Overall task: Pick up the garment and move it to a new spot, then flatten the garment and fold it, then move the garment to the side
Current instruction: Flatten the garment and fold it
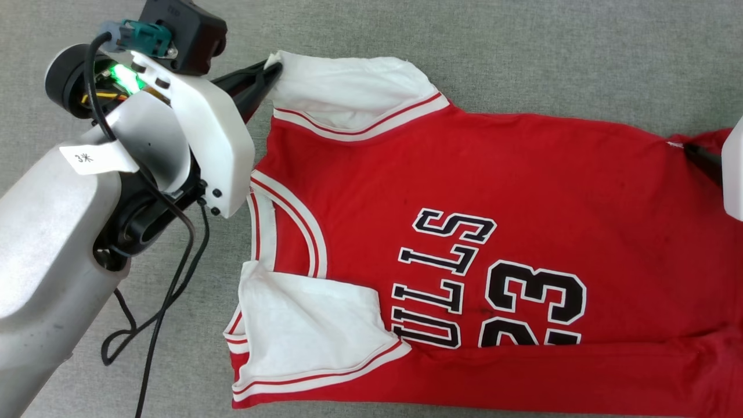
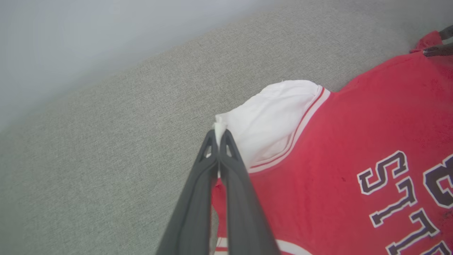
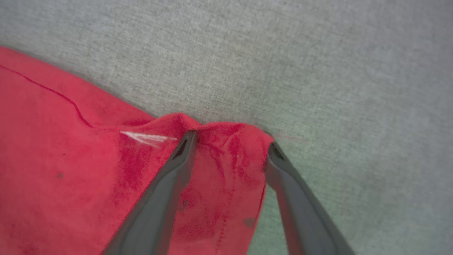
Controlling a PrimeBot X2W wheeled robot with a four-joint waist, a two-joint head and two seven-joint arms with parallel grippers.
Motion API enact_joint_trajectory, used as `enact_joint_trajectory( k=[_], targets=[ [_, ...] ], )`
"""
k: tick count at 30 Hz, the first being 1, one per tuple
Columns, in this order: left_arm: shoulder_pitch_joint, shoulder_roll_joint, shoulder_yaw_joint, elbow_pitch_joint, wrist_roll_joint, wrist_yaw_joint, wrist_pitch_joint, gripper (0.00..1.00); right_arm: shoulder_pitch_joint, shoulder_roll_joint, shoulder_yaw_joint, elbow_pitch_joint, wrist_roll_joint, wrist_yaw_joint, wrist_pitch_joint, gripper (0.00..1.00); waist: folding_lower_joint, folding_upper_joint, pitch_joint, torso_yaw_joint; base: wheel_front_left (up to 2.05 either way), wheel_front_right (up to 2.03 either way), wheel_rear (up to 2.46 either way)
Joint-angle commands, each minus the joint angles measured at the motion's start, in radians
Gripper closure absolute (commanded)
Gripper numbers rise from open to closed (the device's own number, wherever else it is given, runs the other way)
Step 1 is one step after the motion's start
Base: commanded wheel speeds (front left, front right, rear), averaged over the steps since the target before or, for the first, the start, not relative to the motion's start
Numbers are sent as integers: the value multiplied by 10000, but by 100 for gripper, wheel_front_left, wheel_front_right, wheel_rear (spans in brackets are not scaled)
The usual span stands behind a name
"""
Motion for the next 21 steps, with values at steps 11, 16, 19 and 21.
enact_joint_trajectory(
  k=[11, 16, 19, 21],
  targets=[
    [411, -140, -102, 615, 28, -25, -504, 100, 362, 37, -12, 877, 504, 7, -1870, 100, 1, 0, -635, -33, 0, 0, 0],
    [680, -222, -227, 859, -29, -20, -631, 100, 583, 158, 42, 971, 710, 10, -3247, 100, 1, 0, -1200, -105, 0, 0, 0],
    [872, -227, -260, 943, -29, 26, -751, 100, 853, 239, -86, 1171, 957, 11, -3738, 100, 1, 0, -1580, -132, 0, 0, 0],
    [1033, -204, -277, 970, -61, 59, -835, 100, 1047, 242, -102, 1212, 1109, 11, -4056, 100, 1, 0, -1808, -137, 0, 0, 0]
  ],
)
